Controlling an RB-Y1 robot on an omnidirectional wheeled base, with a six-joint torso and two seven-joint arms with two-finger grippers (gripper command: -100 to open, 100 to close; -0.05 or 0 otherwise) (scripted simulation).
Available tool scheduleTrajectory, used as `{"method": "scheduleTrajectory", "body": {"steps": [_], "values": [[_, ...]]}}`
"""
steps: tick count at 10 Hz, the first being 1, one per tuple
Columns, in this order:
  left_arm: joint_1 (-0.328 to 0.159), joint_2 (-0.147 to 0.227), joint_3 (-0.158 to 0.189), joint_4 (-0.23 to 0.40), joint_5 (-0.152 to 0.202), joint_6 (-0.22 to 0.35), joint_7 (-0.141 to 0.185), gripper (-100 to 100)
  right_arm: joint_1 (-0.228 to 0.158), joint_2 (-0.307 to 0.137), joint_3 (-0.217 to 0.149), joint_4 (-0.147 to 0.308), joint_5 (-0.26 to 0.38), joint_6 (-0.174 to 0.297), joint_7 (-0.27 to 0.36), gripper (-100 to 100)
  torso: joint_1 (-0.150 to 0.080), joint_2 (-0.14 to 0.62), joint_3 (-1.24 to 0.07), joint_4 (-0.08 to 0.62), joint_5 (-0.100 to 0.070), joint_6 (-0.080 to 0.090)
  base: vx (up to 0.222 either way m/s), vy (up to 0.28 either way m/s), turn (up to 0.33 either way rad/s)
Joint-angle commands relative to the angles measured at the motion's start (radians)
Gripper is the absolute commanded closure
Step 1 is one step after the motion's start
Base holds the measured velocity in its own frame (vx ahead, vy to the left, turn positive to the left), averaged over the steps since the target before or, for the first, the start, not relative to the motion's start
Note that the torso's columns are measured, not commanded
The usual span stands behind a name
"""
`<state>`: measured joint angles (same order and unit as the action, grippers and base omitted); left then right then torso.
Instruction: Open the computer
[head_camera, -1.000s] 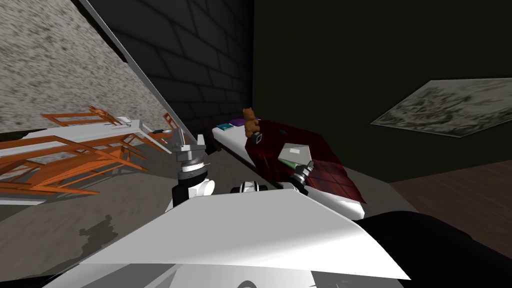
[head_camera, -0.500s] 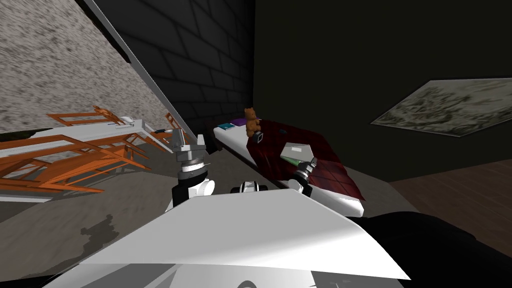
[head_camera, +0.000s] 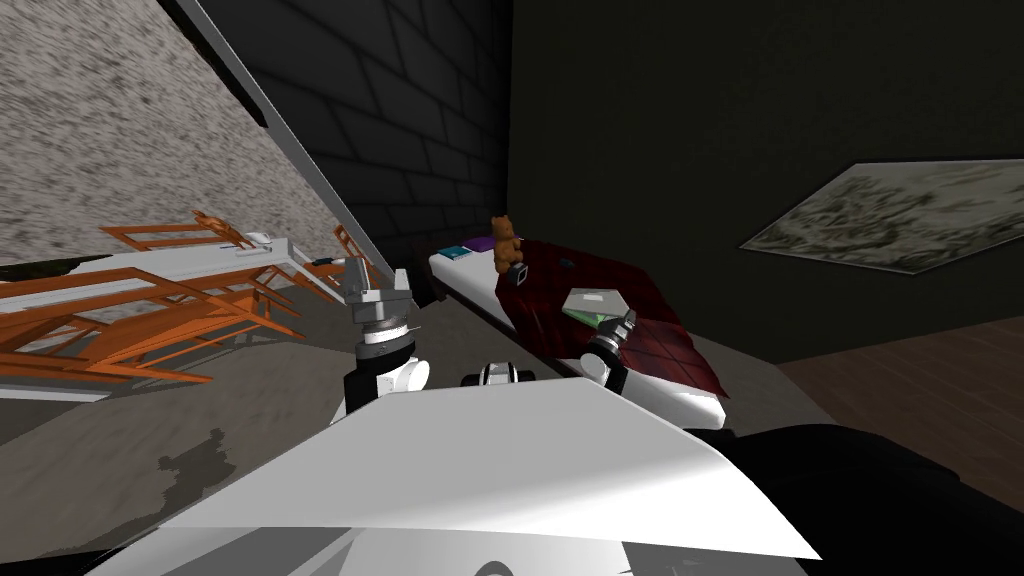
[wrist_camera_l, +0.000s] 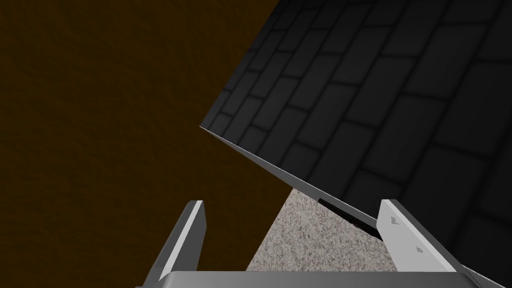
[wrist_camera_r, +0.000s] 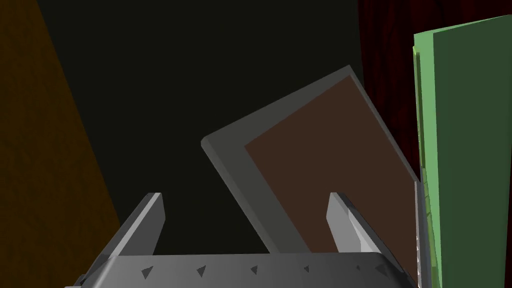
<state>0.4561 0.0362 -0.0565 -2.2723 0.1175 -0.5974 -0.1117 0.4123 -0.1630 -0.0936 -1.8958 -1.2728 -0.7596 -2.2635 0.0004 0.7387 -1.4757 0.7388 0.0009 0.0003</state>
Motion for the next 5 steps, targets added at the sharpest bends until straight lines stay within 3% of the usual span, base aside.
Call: {"method": "scheduleTrajectory", "body": {"steps": [1,5], "values": [[0.0,0.0,0.0,0.0,0.0,0.0,0.0,0,-0.001,0.0,0.0,-0.001,0.0,0.0,0.0,0,-0.001,-0.001,0.0,-0.001,-0.001,0.0,0.0,0.0,0.0],[0.0,0.0,0.0,0.0,0.0,0.0,0.0,0,-0.001,0.0,0.0,-0.001,0.001,0.0,0.0,0,0.0,-0.001,0.0,-0.001,-0.001,0.0,0.0,0.0,0.0]]}}
